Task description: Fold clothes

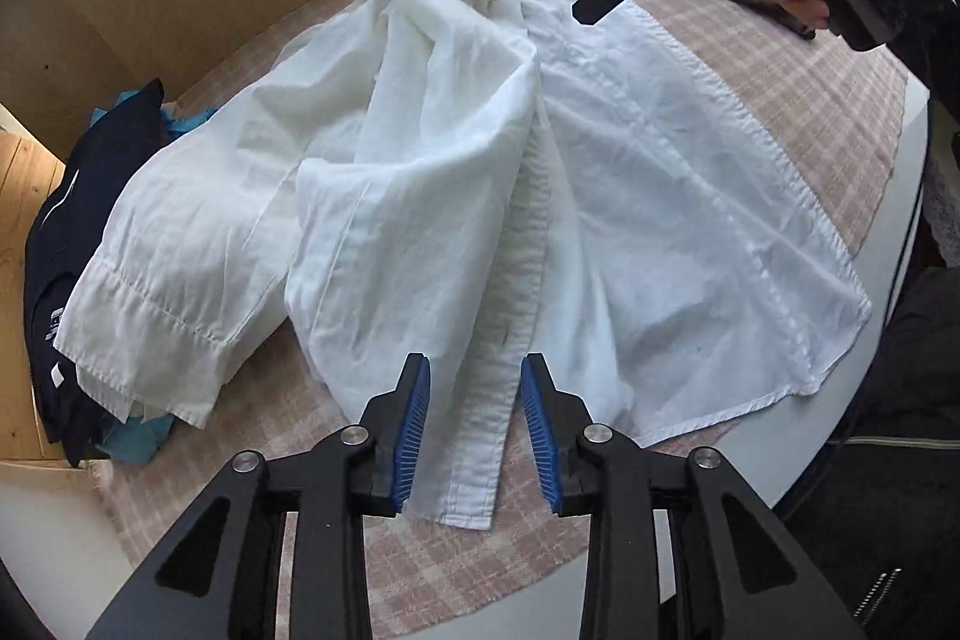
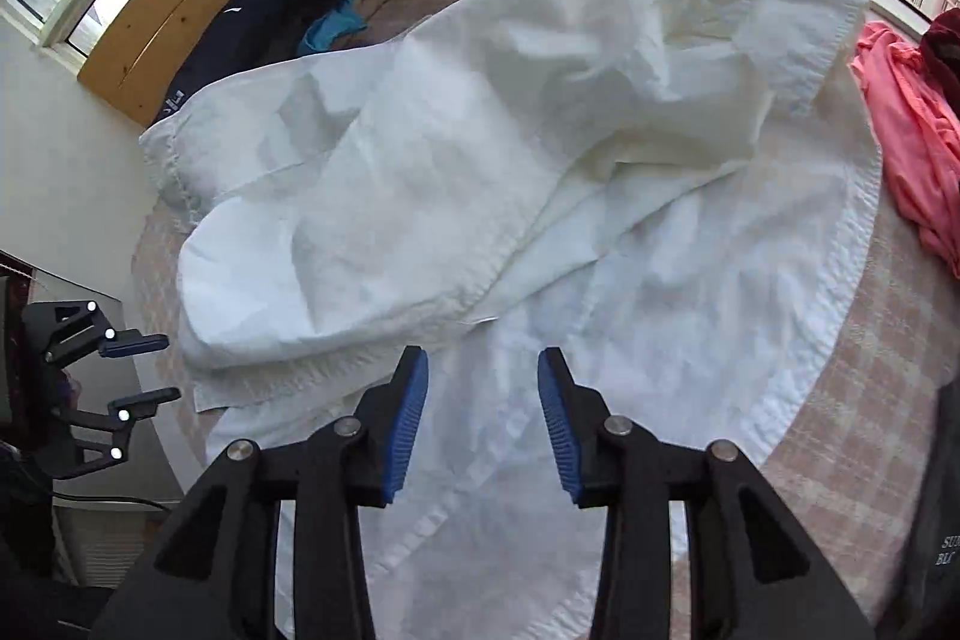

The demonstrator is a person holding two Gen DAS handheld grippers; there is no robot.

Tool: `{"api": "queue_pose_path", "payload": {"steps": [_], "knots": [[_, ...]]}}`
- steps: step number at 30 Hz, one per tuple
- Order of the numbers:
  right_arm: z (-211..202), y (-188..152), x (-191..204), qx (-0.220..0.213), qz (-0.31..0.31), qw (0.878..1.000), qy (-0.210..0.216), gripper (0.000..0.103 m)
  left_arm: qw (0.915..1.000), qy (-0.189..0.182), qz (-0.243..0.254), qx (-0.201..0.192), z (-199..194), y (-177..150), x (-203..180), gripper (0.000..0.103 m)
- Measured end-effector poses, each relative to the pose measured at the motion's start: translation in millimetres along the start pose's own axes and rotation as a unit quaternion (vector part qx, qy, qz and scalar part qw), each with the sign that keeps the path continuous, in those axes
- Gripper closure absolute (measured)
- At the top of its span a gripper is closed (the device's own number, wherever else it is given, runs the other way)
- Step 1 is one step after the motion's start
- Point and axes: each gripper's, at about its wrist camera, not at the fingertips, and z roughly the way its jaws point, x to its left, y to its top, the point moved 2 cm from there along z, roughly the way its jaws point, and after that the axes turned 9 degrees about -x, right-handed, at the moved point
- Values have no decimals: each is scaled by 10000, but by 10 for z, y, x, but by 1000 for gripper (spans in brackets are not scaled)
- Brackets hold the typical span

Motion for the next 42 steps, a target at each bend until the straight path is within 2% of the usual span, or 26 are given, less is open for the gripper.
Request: {"api": "queue_pose_path", "payload": {"steps": [3,5,7,8,9,10,14,18,20,21,22,23,24,27,28,30,31,33,34,35,36,39,41,42], "knots": [[179,5,171,117,416,9986,314,65,9991,400,91,52,83,-35,124,73],[200,35,182,15,799,9952,558,65,9997,222,96,-84,113,15,183,67],[275,152,143,-161,1198,9891,847,65,9998,-40,204,-24,262,45,194,68],[291,171,170,-151,1184,9897,784,68,9996,-165,244,44,336,49,199,77],[308,189,198,-140,1166,9905,718,76,9991,-278,260,182,409,34,203,89],[272,200,203,-141,1123,9912,686,92,9987,-361,254,268,455,20,217,101],[127,245,221,-147,946,9938,561,93,9983,-579,-91,45,295,-2,412,103],[-19,290,238,-154,770,9960,435,93,9981,-550,-254,-112,83,-34,640,103],[-91,313,247,-157,681,9969,373,91,9978,-536,-336,-191,-23,-50,754,103],[-128,325,251,-159,637,9973,341,87,9976,-529,-377,-230,-76,-58,811,101],[-164,336,256,-160,592,9976,310,68,9974,-521,-418,-270,-129,-66,868,98],[-130,291,210,-114,695,9971,287,49,9969,-596,-441,-280,-163,-90,860,87],[-95,244,163,-68,800,9964,265,47,9954,-819,-431,-237,-161,-140,734,77],[12,104,21,73,1115,9935,198,47,9890,-1417,-407,-122,-150,-273,379,72],[47,58,-26,120,1220,9923,176,47,9886,-1446,-413,-119,-123,-270,321,70],[118,-35,-120,214,1428,9894,131,47,9877,-1503,-425,-113,-69,-265,204,60],[153,-82,-167,260,1533,9878,108,47,9872,-1532,-432,-110,-42,-262,146,60],[224,-175,-261,354,1740,9841,63,47,9862,-1590,-444,-104,12,-257,29,64],[243,-145,-274,252,1782,9836,148,47,9857,-1618,-450,-101,39,-255,-29,66],[262,-113,-287,147,1822,9829,235,47,9852,-1647,-457,-99,66,-252,-88,74],[280,-85,-272,90,1809,9830,302,47,9847,-1676,-463,-96,93,-249,-146,77],[324,-17,-232,7,1857,9816,442,47,9843,-1695,-473,-94,153,-244,-288,74],[311,28,-199,-67,1891,9805,522,48,9887,-1430,-441,-82,110,-275,-224,74],[284,64,-165,-141,1801,9819,562,52,9900,-1345,-435,-38,124,-310,-204,73]]}}
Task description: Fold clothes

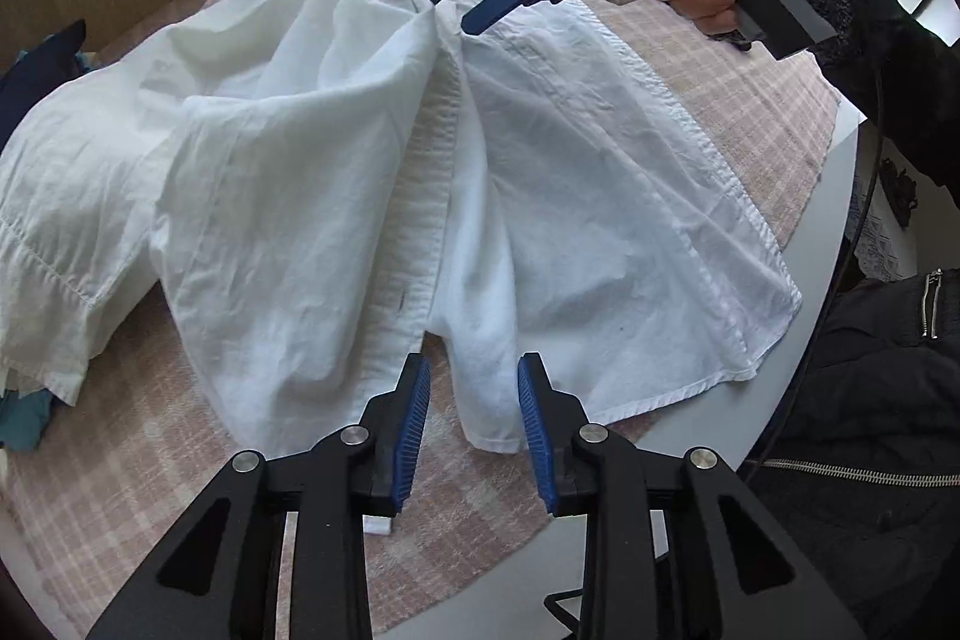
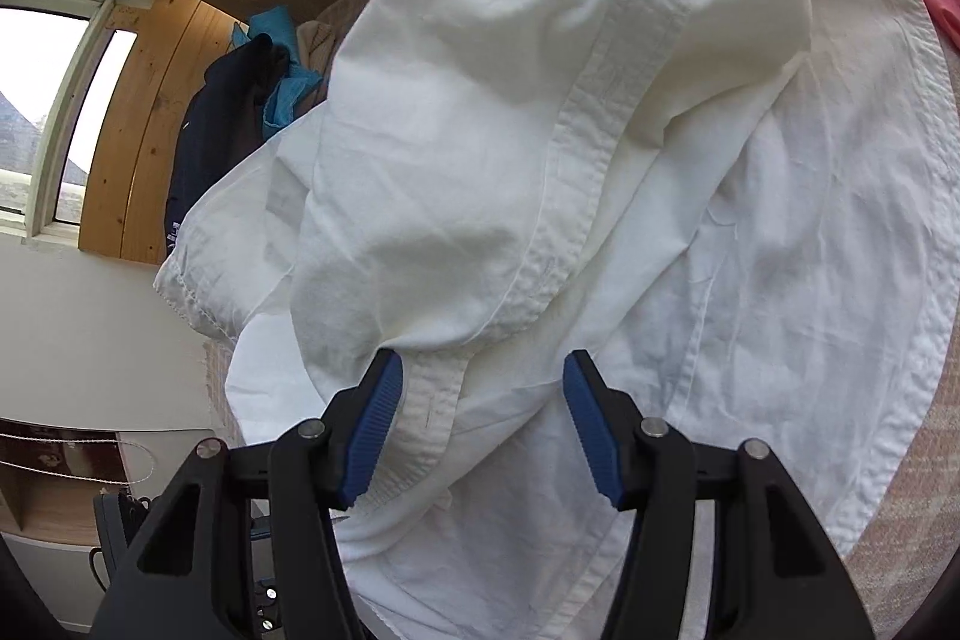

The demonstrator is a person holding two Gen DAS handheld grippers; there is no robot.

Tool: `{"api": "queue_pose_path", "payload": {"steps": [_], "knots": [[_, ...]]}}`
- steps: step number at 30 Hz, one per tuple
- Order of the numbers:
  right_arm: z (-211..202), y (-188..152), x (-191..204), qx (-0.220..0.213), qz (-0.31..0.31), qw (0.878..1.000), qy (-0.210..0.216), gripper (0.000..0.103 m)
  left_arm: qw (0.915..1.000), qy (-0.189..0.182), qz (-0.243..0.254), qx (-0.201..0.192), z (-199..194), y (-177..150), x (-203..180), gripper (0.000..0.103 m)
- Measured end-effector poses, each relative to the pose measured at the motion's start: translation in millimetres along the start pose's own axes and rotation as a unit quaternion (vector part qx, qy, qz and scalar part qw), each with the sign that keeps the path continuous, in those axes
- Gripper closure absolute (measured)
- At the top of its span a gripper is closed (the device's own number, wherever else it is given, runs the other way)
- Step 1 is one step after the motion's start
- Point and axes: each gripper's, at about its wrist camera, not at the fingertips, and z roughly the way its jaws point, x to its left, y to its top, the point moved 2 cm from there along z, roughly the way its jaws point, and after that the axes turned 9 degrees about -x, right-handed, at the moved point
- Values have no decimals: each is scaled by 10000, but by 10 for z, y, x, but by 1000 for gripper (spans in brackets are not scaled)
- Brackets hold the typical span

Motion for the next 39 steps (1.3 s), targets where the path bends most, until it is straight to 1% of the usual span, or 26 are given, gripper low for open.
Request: {"api": "queue_pose_path", "payload": {"steps": [1,2,3,6,9,11,12,14,16,17,18,19,20,21,24,26,28,30,31,32,34,35,37,38,39], "knots": [[-22,22,48,-60,-97,9999,53,70,10000,89,2,41,8,-33,27,73],[-31,30,103,-52,-210,9997,66,84,9998,177,3,82,15,-65,53,73],[-34,41,141,-35,-316,9995,15,86,9996,266,5,123,22,-98,80,71],[-23,46,218,31,-567,9984,-80,85,9983,531,10,246,44,-195,160,63],[-8,35,195,131,-561,9983,-77,85,9961,797,14,368,65,-293,240,60],[28,48,162,176,-453,9988,-114,84,9959,821,-11,383,90,-301,268,59],[53,59,144,241,-361,9989,-188,82,9961,797,-31,374,104,-292,276,59],[86,70,95,361,-172,9986,-342,62,9965,749,-70,356,133,-275,293,59],[44,63,36,347,-47,9988,-346,60,9969,701,-109,338,162,-257,309,60],[14,58,13,315,-19,9990,-323,59,9971,677,-129,329,177,-248,317,63],[-17,52,-9,283,8,9992,-299,59,9972,653,-149,321,191,-239,325,73],[-47,47,-32,250,35,9993,-275,56,9974,629,-168,312,206,-230,333,82],[-54,49,-63,241,89,9993,-255,52,9975,605,-188,303,220,-221,341,100],[-47,55,-96,234,142,9993,-264,51,9977,580,-207,294,235,-212,349,100],[18,109,-163,166,293,9990,-306,50,9979,541,-307,164,112,-166,413,100],[60,145,-165,109,352,9991,-232,50,9972,604,-427,-60,-102,-94,472,100],[50,182,-136,-9,434,9990,-111,50,9958,647,-530,-365,-378,-3,533,100],[8,234,-31,-257,297,9989,259,50,9930,808,-575,-637,-660,97,606,100],[-15,263,54,-355,84,9987,350,53,9914,895,-586,-752,-785,145,659,100],[-34,291,145,-436,-176,9984,310,66,9899,996,-579,-831,-880,187,739,100],[-41,357,302,-442,-537,9973,215,82,9870,1160,-578,-953,-1031,244,870,100],[-45,405,365,-467,-596,9968,261,83,9871,1152,-607,-932,-1019,205,868,100],[-35,520,444,-533,-657,9962,221,82,9873,1138,-666,-890,-994,127,863,100],[-6,579,464,-469,-679,9965,120,79,9873,1131,-696,-868,-982,89,860,98],[23,638,483,-402,-702,9967,17,75,9874,1123,-725,-847,-969,50,858,94]]}}
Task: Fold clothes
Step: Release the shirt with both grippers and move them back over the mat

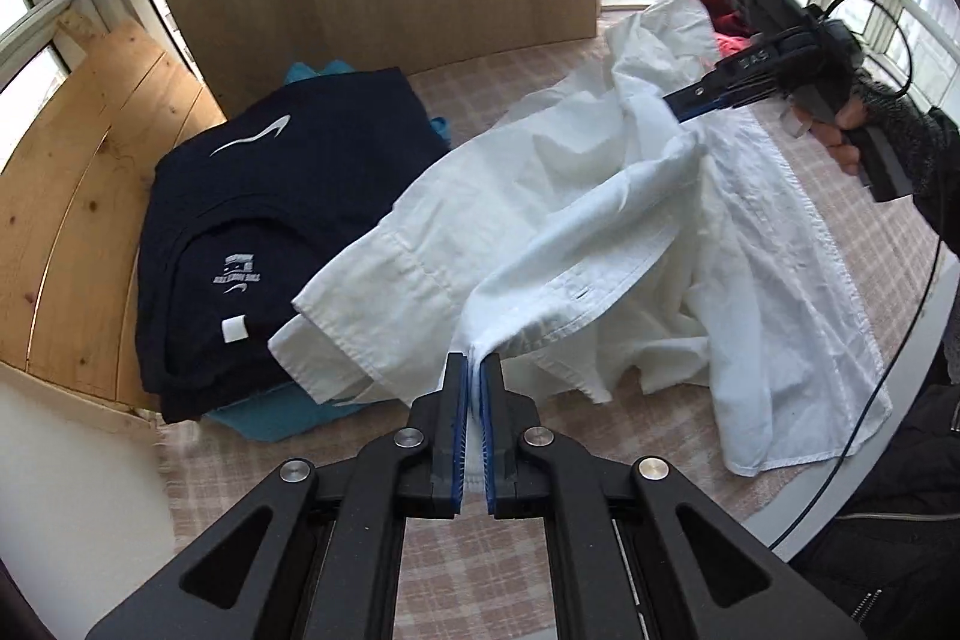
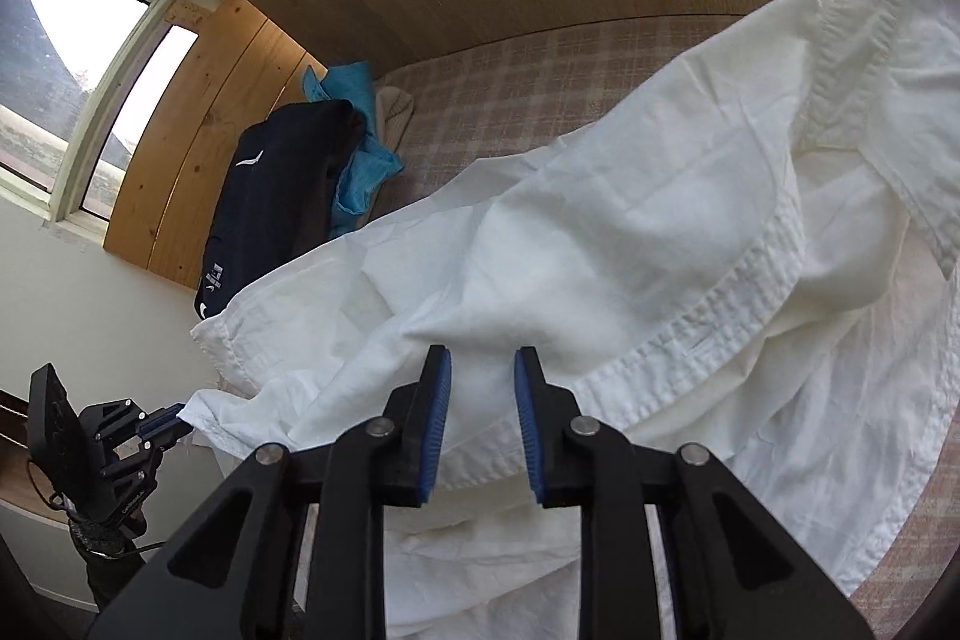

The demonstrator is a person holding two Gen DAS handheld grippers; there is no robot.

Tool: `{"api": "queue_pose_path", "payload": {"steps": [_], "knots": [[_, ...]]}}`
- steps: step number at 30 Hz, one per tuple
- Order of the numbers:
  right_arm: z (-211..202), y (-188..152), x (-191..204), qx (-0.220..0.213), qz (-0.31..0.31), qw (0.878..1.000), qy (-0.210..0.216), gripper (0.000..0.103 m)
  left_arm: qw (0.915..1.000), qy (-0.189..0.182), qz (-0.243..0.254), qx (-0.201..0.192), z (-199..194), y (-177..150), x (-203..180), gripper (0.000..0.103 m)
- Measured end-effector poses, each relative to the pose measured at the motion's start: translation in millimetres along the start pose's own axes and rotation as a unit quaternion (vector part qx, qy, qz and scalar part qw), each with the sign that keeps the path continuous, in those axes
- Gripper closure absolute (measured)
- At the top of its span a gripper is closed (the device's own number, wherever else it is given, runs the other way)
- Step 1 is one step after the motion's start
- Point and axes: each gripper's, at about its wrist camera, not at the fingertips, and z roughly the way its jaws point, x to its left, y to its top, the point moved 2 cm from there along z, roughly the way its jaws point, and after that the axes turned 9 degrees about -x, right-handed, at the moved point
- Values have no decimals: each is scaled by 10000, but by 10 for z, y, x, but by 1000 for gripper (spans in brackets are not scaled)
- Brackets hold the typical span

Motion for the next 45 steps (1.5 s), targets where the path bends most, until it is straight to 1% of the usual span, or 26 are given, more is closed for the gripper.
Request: {"api": "queue_pose_path", "payload": {"steps": [1,2,4,5,7,8,11,13,14,16,18,20,21,23,26,28,29,32,34,36,37,38,40,41,44,45], "knots": [[8,20,-14,170,3,9995,-252,60,10000,-3,-27,25,5,-40,1,91],[15,38,-29,341,6,9981,-508,51,10000,-7,-55,50,11,-81,3,88],[-100,-33,-48,442,-58,9970,-630,51,9999,-13,-109,100,22,-162,5,87],[-203,-101,-59,395,-106,9972,-628,51,9998,-16,-137,125,27,-202,6,87],[-327,-308,-84,537,-208,9959,-694,49,9997,-23,-191,174,38,-283,9,84],[-345,-437,-113,683,-169,9948,-742,49,9996,-26,-219,199,43,-324,10,80],[-197,-795,-191,1202,217,9907,-596,49,9992,-36,-301,274,60,-445,14,78],[-21,-926,-128,1435,256,9880,-508,49,9989,-95,-321,322,95,-505,-26,78],[67,-990,-96,1550,275,9864,-464,49,9988,-247,-249,341,169,-486,-147,78],[182,-1028,17,1570,44,9848,-743,49,9977,-552,-107,380,318,-448,-387,78],[280,-1050,134,1640,-179,9822,-896,49,9955,-850,17,421,475,-400,-601,78],[348,-1082,228,1645,-376,9812,-936,49,9931,-1075,49,475,675,-302,-676,77],[357,-1105,280,1612,-527,9815,-890,52,9932,-1054,51,496,769,-248,-659,77],[339,-1162,377,1644,-858,9804,-668,98,9945,-899,16,530,919,-136,-569,77],[160,-1176,388,1535,-1122,9801,-568,99,9963,-731,-41,446,944,10,-412,77],[-27,-1171,306,1467,-1076,9817,-554,100,9978,-567,20,352,873,76,-324,80],[-135,-1169,241,1365,-1156,9812,-721,100,9984,-483,49,306,836,106,-280,84],[-428,-1169,-23,1162,-1182,9782,-1249,100,9995,-238,106,180,724,166,-153,85],[-545,-1192,-207,1173,-963,9766,-1526,99,9995,-285,74,120,657,170,-116,86],[-637,-1232,-212,1090,-1007,9728,-1780,94,9984,-469,235,186,669,126,-223,86],[-629,-1265,-150,1131,-853,9777,-1551,87,9973,-594,362,249,693,92,-311,82],[-620,-1298,-85,1174,-694,9819,-1313,71,9957,-719,489,313,718,58,-398,77],[-603,-1363,44,1256,-375,9879,-832,54,9916,-967,742,439,766,-11,-573,76],[-544,-1387,119,1300,-398,9871,-843,54,9896,-1023,880,494,796,-40,-651,76],[-289,-1441,367,1450,-434,9838,-964,54,9839,-888,1442,569,905,-63,-819,77],[-212,-1453,391,1479,-303,9832,-1028,54,9808,-942,1607,572,932,-52,-872,77]]}}
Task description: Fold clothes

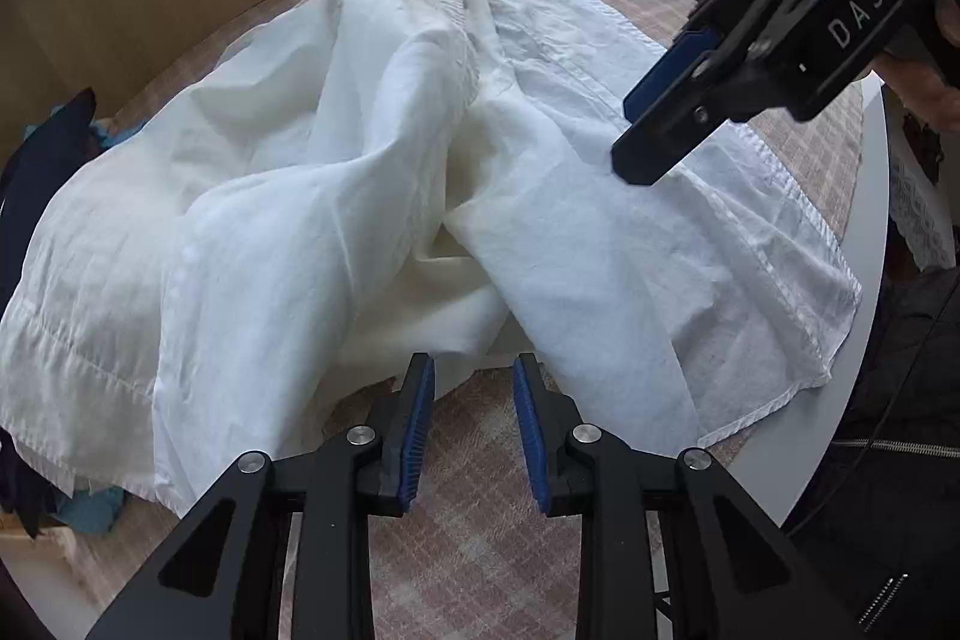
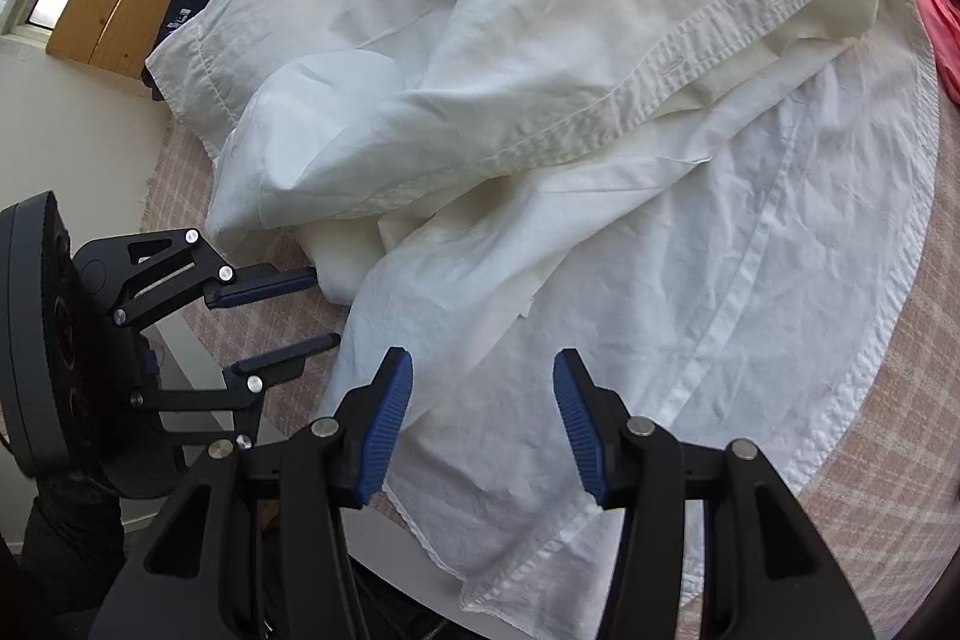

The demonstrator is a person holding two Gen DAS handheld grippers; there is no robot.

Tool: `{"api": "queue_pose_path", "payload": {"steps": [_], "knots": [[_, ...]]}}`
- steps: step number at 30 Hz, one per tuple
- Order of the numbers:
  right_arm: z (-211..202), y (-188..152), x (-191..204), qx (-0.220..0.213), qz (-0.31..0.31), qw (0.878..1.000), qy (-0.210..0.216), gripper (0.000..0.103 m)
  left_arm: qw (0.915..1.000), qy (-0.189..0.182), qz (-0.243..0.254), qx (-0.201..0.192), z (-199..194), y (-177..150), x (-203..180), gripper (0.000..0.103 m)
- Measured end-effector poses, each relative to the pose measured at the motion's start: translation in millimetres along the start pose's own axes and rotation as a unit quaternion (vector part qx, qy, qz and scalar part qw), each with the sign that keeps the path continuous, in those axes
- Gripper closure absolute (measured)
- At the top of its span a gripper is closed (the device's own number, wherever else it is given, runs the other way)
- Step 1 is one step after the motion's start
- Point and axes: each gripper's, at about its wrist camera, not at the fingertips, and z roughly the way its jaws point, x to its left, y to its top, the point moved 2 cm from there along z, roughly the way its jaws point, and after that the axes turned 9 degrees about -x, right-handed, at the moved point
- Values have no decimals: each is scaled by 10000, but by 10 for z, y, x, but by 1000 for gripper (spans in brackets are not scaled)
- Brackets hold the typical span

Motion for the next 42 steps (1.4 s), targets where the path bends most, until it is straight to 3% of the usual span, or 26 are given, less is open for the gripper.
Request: {"api": "queue_pose_path", "payload": {"steps": [4,5,6,8,11,16,19,20,26,28,33,36,40,42], "knots": [[240,40,24,19,212,9997,127,57,9999,-129,51,-72,-101,56,99,79],[268,32,24,-51,177,9996,235,82,9998,-158,34,-95,-138,67,137,100],[227,9,9,-112,124,9995,285,98,9998,-188,16,-119,-175,78,174,103],[143,-37,-22,-233,16,9990,383,100,9996,-246,-19,-166,-249,100,250,103],[-77,-105,-111,-409,-33,9983,407,100,9991,-334,-72,-236,-359,133,362,103],[-344,-197,-336,-577,87,9983,13,99,9979,-490,-182,-383,-567,190,557,103],[-355,-298,-478,-377,141,9977,-550,80,9954,-610,-339,-659,-818,245,641,103],[-360,-332,-526,-310,159,9967,-738,79,9949,-653,-323,-704,-862,267,623,103],[-734,-382,-707,-932,278,9937,-565,74,9902,-1043,-120,-923,-1071,378,431,103],[-733,-342,-811,-933,409,9931,-587,74,9880,-1188,-39,-989,-1134,413,357,103],[-864,-37,-1270,-1239,1422,9818,220,70,9852,-1256,74,-1160,-1275,638,79,103],[-899,233,-1306,-1379,1624,9770,45,58,9837,-1271,135,-1262,-1358,785,-96,103],[-916,464,-1560,-1339,2007,9694,444,57,9816,-1415,220,-1265,-1305,967,-531,102],[-888,543,-1587,-1278,1918,9723,393,57,9805,-1560,288,-1159,-1193,1039,-820,102]]}}
